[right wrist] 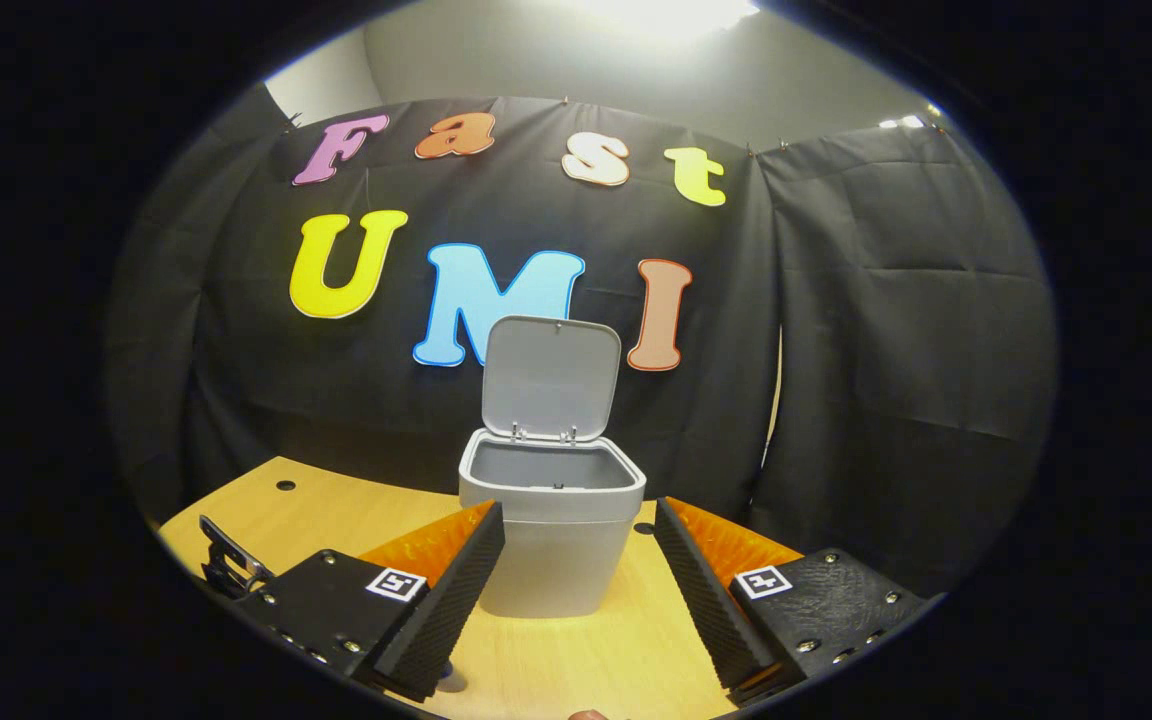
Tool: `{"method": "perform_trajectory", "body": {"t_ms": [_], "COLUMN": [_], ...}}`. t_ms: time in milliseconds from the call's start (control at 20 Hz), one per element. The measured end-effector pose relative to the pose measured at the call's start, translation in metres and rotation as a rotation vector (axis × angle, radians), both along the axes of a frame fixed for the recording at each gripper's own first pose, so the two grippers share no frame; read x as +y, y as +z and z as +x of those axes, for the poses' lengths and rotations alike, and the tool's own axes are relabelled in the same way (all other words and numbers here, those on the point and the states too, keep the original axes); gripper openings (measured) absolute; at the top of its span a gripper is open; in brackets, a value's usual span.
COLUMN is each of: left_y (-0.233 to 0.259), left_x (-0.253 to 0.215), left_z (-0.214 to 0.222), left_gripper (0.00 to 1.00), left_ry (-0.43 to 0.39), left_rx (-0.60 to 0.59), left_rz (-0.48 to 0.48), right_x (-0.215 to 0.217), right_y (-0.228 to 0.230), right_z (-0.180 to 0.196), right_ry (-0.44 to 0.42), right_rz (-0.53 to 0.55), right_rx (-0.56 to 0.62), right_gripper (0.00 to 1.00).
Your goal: Press the lid of the desktop garbage bin to open it, pick up the crumpled paper on the desktop and throw it into the bin, then pick up the pop can on the desktop and drop it into the bin, and finally close the garbage bin lid.
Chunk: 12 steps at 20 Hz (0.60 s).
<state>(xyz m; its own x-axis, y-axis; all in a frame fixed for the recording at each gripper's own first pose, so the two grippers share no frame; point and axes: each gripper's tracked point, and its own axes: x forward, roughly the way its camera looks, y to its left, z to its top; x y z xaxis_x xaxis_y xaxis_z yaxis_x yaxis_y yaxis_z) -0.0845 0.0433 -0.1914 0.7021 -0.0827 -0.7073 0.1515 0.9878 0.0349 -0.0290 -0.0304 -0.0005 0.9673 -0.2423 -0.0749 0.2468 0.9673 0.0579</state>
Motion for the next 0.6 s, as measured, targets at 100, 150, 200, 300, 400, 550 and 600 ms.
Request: {"method": "perform_trajectory", "body": {"t_ms": [100, 150, 200, 300, 400, 550, 600], "left_y": [0.010, 0.017, 0.024, 0.041, 0.067, 0.105, 0.115], "left_x": [0.001, -0.002, -0.003, -0.011, -0.019, -0.027, -0.030], "left_z": [-0.001, 0.000, 0.002, 0.006, 0.012, 0.026, 0.028], "left_gripper": [0.25, 0.25, 0.25, 0.27, 0.27, 0.25, 0.27], "left_ry": [0.031, 0.040, 0.048, 0.059, 0.077, 0.111, 0.117], "left_rx": [-0.023, -0.046, -0.063, -0.097, -0.150, -0.220, -0.236], "left_rz": [0.003, -0.003, 0.001, -0.005, -0.024, -0.033, -0.041], "right_x": [-0.002, -0.005, -0.009, -0.012, -0.016, -0.022, -0.024], "right_y": [-0.002, -0.001, 0.002, 0.006, 0.008, 0.012, 0.013], "right_z": [0.002, 0.002, 0.003, 0.006, 0.008, 0.010, 0.011], "right_ry": [0.027, 0.034, 0.037, 0.058, 0.077, 0.098, 0.102], "right_rz": [0.018, 0.020, 0.017, 0.020, 0.010, -0.012, -0.008], "right_rx": [-0.002, -0.009, -0.018, -0.032, -0.041, -0.059, -0.063], "right_gripper": [0.96, 0.96, 0.96, 0.96, 0.96, 0.96, 0.96]}}
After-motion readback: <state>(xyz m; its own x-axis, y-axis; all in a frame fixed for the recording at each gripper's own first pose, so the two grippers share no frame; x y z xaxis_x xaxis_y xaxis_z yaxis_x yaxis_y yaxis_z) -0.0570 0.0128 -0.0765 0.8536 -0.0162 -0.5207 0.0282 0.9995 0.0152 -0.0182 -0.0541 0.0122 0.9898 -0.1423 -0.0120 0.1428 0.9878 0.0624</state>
